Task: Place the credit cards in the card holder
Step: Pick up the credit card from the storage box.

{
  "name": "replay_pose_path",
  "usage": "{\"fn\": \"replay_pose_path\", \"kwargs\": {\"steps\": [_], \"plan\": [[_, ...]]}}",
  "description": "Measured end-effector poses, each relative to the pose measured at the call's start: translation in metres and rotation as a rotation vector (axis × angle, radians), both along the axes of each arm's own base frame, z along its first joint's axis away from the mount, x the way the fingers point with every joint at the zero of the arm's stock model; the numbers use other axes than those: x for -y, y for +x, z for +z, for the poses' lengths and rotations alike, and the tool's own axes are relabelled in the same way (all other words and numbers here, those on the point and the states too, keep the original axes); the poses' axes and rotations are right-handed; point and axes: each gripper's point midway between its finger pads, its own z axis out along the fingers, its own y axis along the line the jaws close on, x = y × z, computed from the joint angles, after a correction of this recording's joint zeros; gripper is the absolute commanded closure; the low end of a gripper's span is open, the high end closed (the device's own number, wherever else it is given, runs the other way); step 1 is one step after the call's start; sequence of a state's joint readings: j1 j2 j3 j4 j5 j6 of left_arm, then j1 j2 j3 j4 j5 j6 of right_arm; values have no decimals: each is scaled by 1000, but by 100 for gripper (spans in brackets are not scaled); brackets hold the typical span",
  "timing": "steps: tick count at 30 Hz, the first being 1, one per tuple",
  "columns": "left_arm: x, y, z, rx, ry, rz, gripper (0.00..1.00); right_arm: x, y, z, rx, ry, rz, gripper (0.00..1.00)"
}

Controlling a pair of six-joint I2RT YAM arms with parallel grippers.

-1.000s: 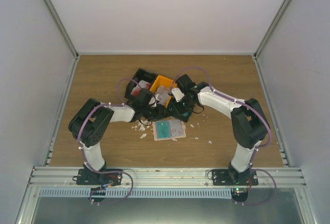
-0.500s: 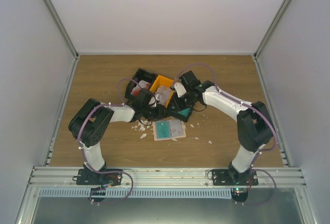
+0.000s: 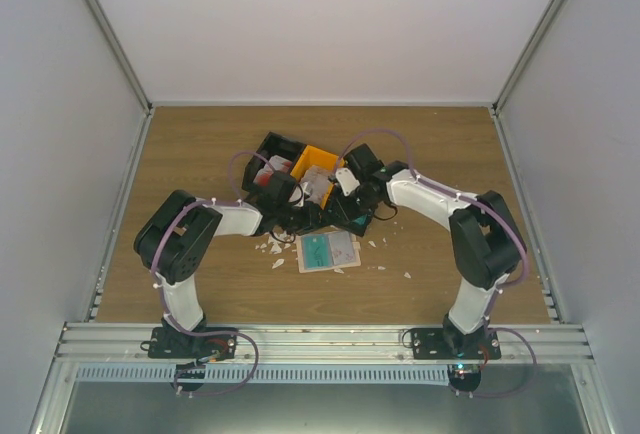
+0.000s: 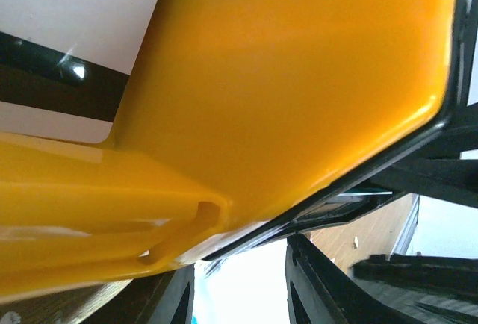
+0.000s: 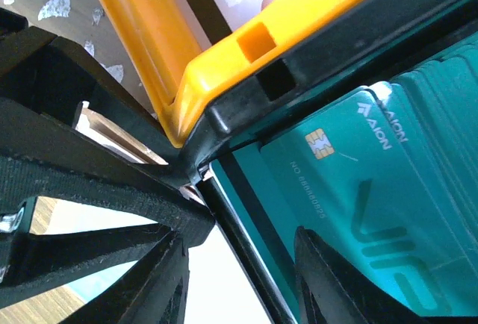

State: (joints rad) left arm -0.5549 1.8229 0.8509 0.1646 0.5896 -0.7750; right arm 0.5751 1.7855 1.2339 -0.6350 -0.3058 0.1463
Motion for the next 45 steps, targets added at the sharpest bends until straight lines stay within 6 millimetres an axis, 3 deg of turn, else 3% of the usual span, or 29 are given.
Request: {"fn": "replay_pose_path", "kwargs": {"steps": [11, 20, 25, 33, 38, 41, 45], "plan": [[4, 1, -3, -29, 2, -14, 63, 2, 1, -9, 24, -40, 47, 98], [8, 6, -4, -36, 5, -17, 63, 11, 12, 10, 114, -67, 21, 100], [11, 11, -3, -32, 3, -19, 62, 16, 15, 38, 182, -60, -11, 100], [24, 21, 2, -3, -29, -52, 60, 25, 18, 107, 317, 40, -116, 99], [30, 22, 15, 66, -67, -66, 58, 29, 12, 154, 408, 165, -187, 100], [21, 15, 38, 138, -91, -49, 55, 33, 3, 177, 456, 266, -227, 100], [5, 3, 99, 298, -149, -14, 49, 36, -14, 211, 521, 452, -260, 100]]}}
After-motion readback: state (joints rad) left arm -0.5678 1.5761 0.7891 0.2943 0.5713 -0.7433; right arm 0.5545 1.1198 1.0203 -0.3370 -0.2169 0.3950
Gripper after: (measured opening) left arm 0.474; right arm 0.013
